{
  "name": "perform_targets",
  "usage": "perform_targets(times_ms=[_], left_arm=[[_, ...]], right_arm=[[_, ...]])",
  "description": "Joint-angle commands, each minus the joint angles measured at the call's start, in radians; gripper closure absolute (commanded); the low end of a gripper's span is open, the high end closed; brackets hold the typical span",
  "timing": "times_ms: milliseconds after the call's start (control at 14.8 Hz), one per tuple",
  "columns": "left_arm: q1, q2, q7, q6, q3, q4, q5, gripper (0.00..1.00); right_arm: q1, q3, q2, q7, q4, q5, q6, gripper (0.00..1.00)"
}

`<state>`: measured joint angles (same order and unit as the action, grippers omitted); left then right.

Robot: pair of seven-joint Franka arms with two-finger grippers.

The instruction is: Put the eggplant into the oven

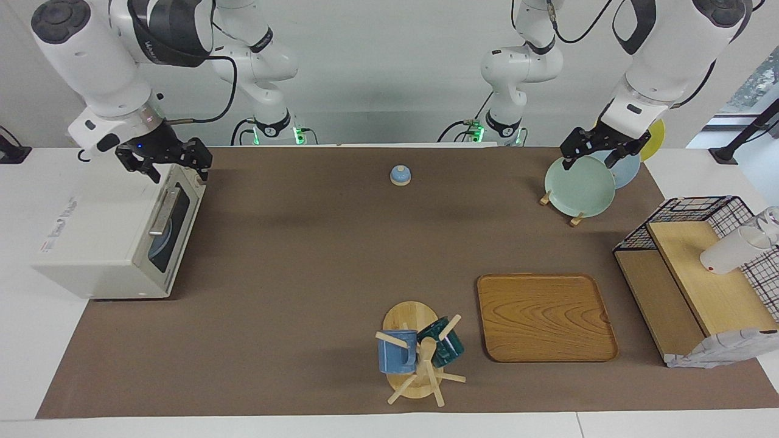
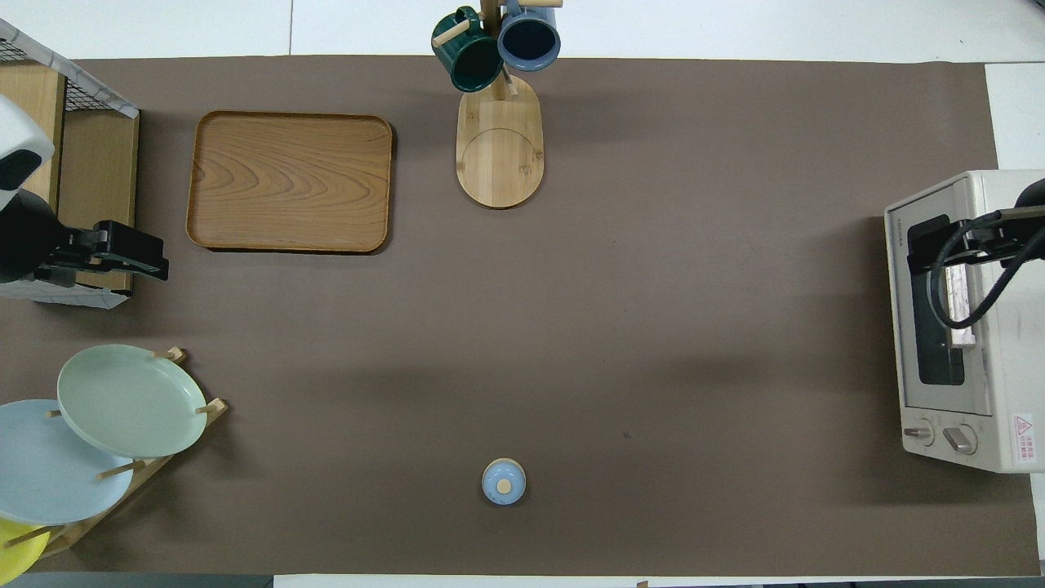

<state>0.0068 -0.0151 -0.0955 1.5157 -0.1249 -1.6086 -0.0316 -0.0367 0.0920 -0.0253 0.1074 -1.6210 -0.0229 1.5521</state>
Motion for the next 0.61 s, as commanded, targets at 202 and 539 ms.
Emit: perform_targets(times_ms=[202, 539], left_arm=[[0.013, -0.014, 0.008, -0.011, -0.010, -0.002, 0.015, 0.00], [0.013, -0.014, 0.008, -0.011, -0.010, -0.002, 0.015, 0.00]], right_arm=[[0.005, -0.005, -0.002, -0.003, 0.019, 0.017, -0.018, 0.00], [0.005, -0.012, 0.001, 0.001, 0.018, 0.017, 0.013, 0.00]])
